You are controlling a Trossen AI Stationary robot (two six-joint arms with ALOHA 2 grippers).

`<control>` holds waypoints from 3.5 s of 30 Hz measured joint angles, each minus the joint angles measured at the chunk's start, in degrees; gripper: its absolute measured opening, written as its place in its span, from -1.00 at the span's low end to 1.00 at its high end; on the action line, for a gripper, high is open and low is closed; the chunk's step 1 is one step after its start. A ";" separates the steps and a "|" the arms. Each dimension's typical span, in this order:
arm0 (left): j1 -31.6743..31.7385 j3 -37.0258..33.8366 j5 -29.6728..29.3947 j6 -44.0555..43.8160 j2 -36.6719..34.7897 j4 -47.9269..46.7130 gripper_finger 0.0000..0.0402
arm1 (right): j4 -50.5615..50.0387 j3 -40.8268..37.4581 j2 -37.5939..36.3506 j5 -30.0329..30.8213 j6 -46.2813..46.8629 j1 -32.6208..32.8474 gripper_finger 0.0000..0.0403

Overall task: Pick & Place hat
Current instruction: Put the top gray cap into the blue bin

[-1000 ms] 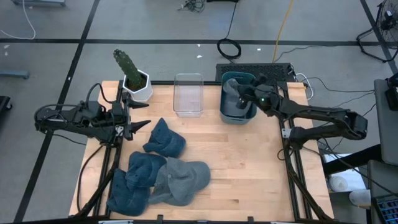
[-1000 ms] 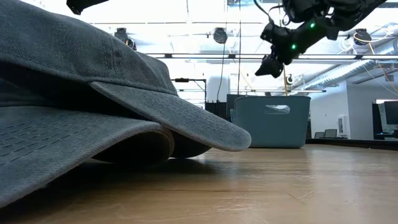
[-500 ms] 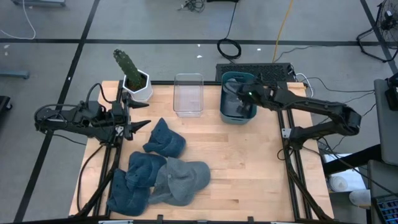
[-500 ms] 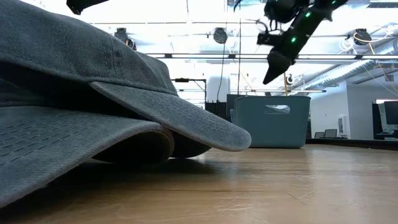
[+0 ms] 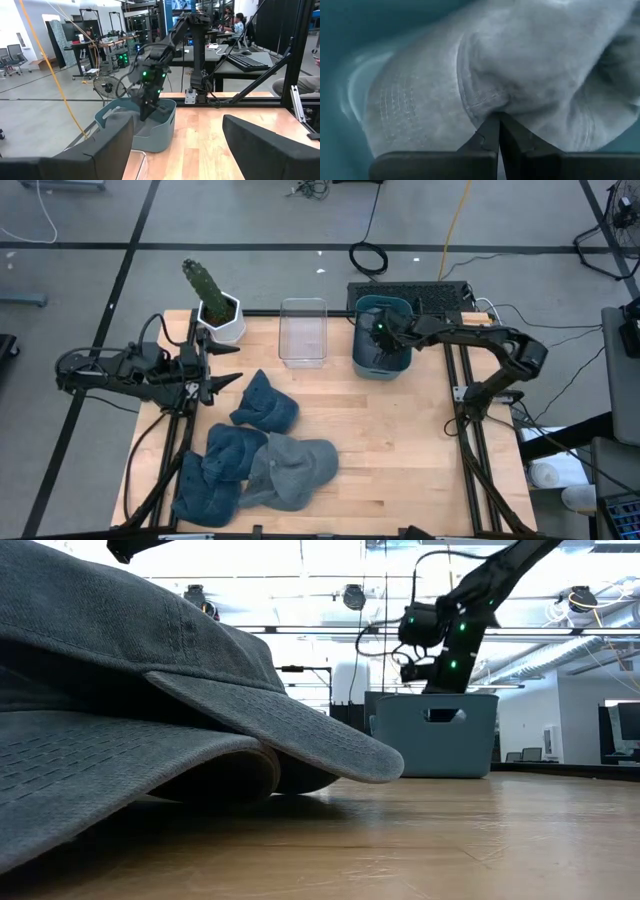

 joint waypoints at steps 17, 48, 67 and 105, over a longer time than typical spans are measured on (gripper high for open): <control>0.02 0.00 -0.02 -0.02 0.00 0.02 0.55 | 0.94 0.00 -10.33 -2.00 -0.14 0.12 -1.00; 0.02 0.00 -0.01 0.00 0.00 0.00 0.61 | 0.02 -0.15 -1.52 -6.13 0.09 0.02 -1.00; 0.00 0.00 -0.02 -0.02 0.00 0.00 0.59 | 0.26 -2.04 -31.77 -6.25 6.10 7.88 -1.00; 0.00 0.00 0.06 -1.33 -0.02 0.35 0.61 | 23.50 -29.35 -64.02 -6.25 6.52 28.31 -1.00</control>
